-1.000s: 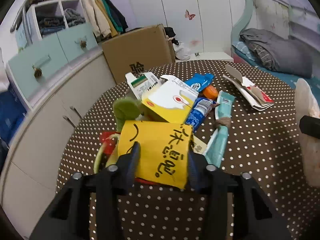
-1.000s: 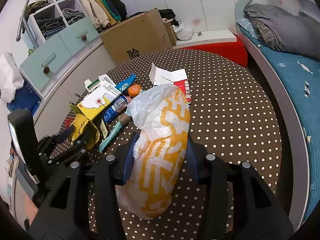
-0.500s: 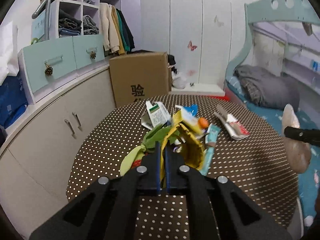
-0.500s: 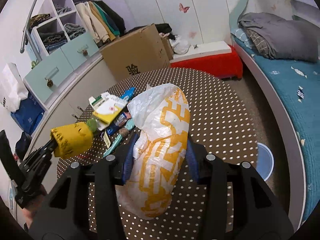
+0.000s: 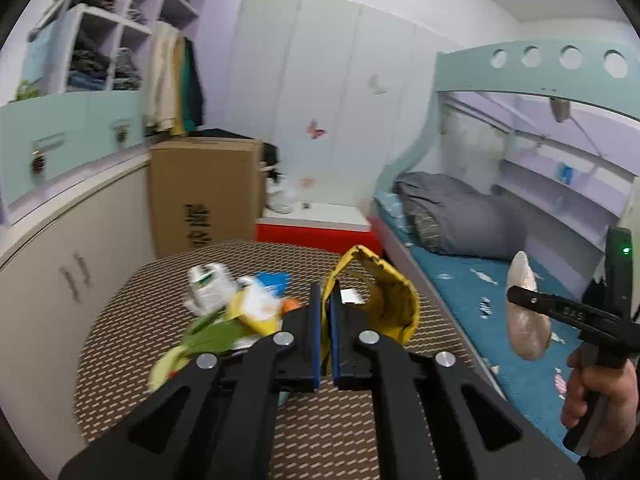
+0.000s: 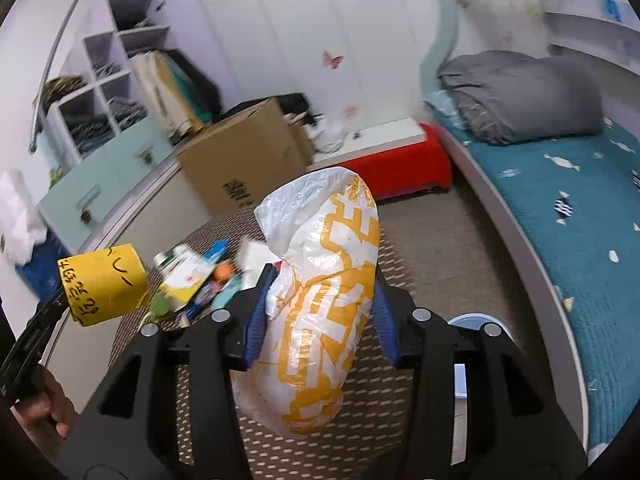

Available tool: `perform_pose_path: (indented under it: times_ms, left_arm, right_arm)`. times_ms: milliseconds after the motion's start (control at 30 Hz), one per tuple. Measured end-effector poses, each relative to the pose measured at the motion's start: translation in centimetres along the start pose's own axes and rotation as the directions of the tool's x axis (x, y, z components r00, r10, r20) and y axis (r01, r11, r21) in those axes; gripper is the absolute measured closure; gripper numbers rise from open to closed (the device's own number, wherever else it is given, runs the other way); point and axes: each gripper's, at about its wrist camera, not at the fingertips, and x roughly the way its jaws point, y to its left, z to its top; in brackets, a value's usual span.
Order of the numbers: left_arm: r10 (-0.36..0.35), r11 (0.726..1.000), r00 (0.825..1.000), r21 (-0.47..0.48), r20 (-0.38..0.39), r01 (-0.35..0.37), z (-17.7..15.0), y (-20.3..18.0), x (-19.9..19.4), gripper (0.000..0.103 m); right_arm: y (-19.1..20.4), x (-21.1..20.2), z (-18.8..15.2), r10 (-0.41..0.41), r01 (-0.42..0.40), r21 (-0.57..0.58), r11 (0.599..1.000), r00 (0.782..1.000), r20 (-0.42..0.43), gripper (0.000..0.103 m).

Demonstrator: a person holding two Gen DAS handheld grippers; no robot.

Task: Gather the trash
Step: 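Carry the bag and yellow paper to the wastebasket and release both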

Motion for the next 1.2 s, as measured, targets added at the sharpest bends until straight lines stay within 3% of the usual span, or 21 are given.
perform_pose_path:
  times_ms: [233,433,700,767,833,933,1100,1200]
  left_arm:
    - [-0.143,0.989,0.986,0.017,-0.084,0.144,1.1,-6.1,5.3,0.099]
    - [-0.19,0.978,0.964,0.047,-0.185,0.202,0.9,-10.3,11.1,0.099]
    - [-0.206,0.962,0.921,0.104,-0.331,0.253,0.1,-15.7,19.0,0.099]
    - [-0.211,0.955,0.906,0.121,-0.367,0.272,-0.3,-17.2,21.1,0.099]
    - [-0.215,0.948,0.893,0.135,-0.396,0.288,-0.7,-18.8,22.8,0.099]
    - [-0.223,0.93,0.863,0.166,-0.454,0.328,-1.8,-21.4,25.8,0.099]
    - [-0.223,0.899,0.804,0.201,-0.551,0.388,-4.1,-24.8,30.0,0.099]
    - [-0.219,0.879,0.759,0.213,-0.613,0.426,-5.8,-26.7,32.1,0.099]
  right_arm:
    - [-8.0,0.3,1.8,-0.085,0.085,0.124,0.989,0.996,-0.008,0.057]
    - [-15.9,4.8,0.9,-0.141,0.169,0.233,0.958,0.981,-0.132,0.057]
    - [-24.9,13.9,-3.1,-0.139,0.262,0.36,0.896,0.933,-0.333,0.053]
    - [-26.7,15.7,-3.9,-0.128,0.278,0.387,0.879,0.92,-0.371,0.051]
    - [-28.6,17.3,-5.0,-0.11,0.294,0.424,0.857,0.907,-0.406,0.035]
    - [-30.6,17.9,-5.9,-0.105,0.318,0.472,0.822,0.9,-0.424,0.028]
    - [-32.5,15.6,-6.0,-0.123,0.325,0.527,0.785,0.916,-0.381,0.024]
    - [-33.2,13.7,-5.3,-0.147,0.323,0.542,0.775,0.928,-0.343,0.023]
